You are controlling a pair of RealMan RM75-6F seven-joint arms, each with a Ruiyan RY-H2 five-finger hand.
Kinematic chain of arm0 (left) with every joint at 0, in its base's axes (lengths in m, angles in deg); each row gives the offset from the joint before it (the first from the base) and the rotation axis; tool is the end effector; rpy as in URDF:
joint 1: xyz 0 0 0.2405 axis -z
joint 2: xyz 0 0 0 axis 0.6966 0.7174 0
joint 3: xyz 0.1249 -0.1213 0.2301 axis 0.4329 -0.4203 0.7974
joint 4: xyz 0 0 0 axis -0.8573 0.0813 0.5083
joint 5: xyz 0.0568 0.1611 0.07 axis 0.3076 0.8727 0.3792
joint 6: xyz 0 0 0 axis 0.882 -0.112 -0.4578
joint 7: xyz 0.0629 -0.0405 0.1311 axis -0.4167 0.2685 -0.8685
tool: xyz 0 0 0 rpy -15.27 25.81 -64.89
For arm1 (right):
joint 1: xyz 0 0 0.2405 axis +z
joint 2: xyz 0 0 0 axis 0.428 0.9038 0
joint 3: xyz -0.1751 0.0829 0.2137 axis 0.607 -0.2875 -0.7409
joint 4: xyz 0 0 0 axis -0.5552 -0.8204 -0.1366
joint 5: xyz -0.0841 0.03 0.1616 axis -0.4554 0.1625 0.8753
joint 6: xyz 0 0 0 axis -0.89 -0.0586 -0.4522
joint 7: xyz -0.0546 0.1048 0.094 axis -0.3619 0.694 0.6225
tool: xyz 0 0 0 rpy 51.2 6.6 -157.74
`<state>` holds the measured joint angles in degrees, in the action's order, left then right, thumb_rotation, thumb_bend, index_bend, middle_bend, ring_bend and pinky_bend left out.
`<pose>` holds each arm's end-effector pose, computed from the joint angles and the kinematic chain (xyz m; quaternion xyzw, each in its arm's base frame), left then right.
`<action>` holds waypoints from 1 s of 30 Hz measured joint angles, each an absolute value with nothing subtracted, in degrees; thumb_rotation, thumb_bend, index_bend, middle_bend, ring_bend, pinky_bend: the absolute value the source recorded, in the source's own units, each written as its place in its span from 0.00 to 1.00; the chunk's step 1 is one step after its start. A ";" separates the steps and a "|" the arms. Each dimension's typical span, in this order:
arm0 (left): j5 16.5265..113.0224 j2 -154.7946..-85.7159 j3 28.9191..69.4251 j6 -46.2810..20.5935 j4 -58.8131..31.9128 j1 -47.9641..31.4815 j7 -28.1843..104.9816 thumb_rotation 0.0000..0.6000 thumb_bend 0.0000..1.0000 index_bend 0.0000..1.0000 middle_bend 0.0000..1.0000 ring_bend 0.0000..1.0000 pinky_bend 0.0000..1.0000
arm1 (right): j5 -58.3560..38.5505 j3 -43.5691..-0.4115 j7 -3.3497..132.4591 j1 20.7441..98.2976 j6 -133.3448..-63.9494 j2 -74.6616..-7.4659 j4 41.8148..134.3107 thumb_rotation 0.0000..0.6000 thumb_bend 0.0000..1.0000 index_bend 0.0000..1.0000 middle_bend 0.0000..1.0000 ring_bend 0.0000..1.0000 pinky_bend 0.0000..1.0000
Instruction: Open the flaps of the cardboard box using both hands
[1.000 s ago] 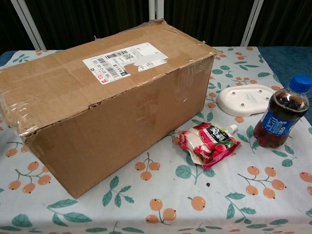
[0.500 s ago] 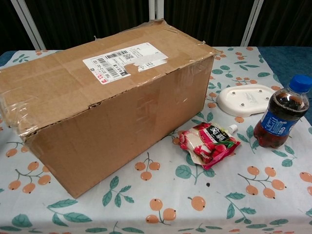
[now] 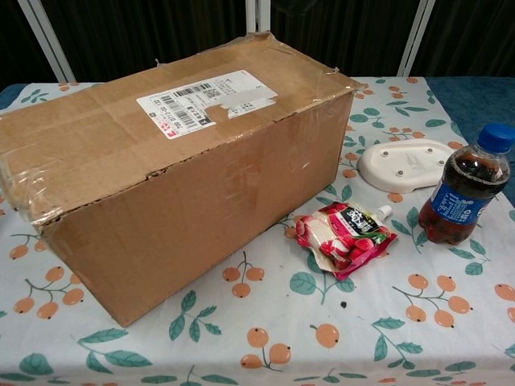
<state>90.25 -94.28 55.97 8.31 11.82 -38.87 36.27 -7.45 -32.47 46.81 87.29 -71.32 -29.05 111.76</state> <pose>-0.3158 0.1849 0.2256 -0.6156 -0.3665 -0.3676 0.5929 -0.0073 -0.4021 0.0862 0.8249 -0.2718 0.4074 0.2824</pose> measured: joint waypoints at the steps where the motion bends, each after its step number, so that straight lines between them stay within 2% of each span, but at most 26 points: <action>1: 90.20 -94.23 55.94 8.28 11.81 -38.87 36.38 0.86 0.07 0.14 0.18 0.15 0.23 | -5.85 -32.37 45.35 88.73 -71.11 -30.10 111.18 1.00 0.79 0.21 0.19 0.00 0.00; 8: 89.88 -94.03 55.64 7.87 11.50 -38.67 37.18 0.85 0.07 0.14 0.18 0.15 0.23 | 5.05 -30.81 38.62 96.94 -71.42 -35.08 108.99 1.00 0.83 0.24 0.21 0.00 0.00; 14: 89.13 -93.27 55.48 7.55 11.35 -38.79 38.07 0.86 0.07 0.14 0.18 0.15 0.23 | 12.36 -27.84 34.25 102.33 -71.60 -36.33 108.38 1.00 0.82 0.20 0.20 0.00 0.00; 24: 88.76 -92.73 55.52 7.71 11.35 -39.31 39.09 0.86 0.07 0.14 0.19 0.15 0.23 | 20.28 -23.56 32.02 106.69 -73.38 -37.44 108.00 1.00 0.82 0.20 0.20 0.00 0.00; 30: 88.97 -92.66 55.53 7.73 11.56 -39.34 38.94 0.86 0.07 0.14 0.19 0.15 0.23 | 20.36 -22.92 33.10 106.99 -74.91 -36.76 109.10 1.00 0.82 0.30 0.31 0.00 0.00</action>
